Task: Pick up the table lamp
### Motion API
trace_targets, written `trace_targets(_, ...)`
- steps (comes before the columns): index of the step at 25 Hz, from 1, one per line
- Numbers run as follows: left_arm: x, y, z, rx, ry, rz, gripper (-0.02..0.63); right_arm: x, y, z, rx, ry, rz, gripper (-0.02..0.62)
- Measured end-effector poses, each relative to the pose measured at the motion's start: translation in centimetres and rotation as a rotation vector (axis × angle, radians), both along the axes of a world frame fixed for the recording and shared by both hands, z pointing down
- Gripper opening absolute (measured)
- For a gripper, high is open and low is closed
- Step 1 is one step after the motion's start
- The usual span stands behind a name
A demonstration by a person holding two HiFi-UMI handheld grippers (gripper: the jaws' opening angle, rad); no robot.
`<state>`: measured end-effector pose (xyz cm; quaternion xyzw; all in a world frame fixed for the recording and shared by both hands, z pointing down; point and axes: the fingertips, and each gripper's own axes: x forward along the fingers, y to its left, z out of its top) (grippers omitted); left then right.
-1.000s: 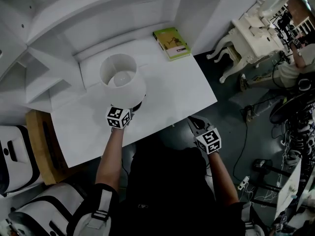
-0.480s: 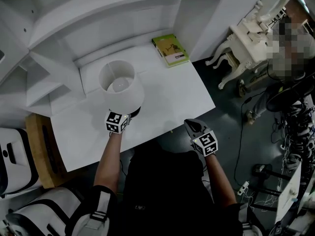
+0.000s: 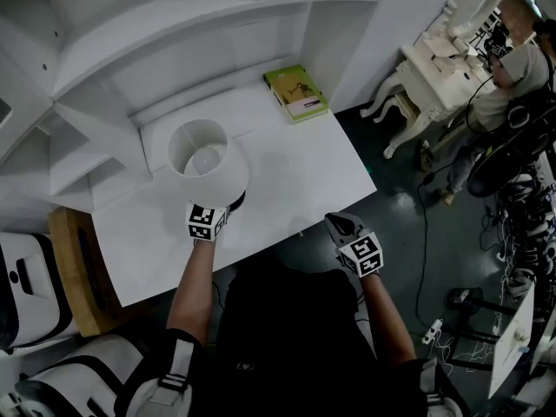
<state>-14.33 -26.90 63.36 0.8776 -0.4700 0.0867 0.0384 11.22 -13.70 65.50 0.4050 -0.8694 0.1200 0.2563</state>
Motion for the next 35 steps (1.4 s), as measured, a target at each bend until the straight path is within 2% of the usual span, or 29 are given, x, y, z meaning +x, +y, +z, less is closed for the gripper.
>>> trace_targets(8, -0.1, 0.4, -1.7, -0.032, -0.005, -0.006, 0.086, 1.0, 0.0, -0.7, -0.022, -0.010, 0.007, 0.008)
trace_targets(15, 0.2, 0.7, -4.3, -0.042, -0.007, -0.002, 0.086, 1.2, -0.4, -3.0, -0.003, -0.020, -0.008, 0.008)
trace_targets(21, 0.3, 0.7, -7.1, -0.028, -0.008, 0.000, 0.086, 1.4, -0.6, -4.7, 0.009, -0.018, -0.012, 0.008)
trace_targets(29, 1.2, 1.2, -11.5, 0.039, 0.006, 0.024, 0.086, 1.8, -0.3, -5.2, 0.017, -0.017, -0.015, 0.008)
trace_targets(35, 1.9, 2.8, -13.3, 0.039, 0.022, 0.043, 0.086, 2.1, 0.3, -5.3, 0.013, -0.036, -0.002, 0.008)
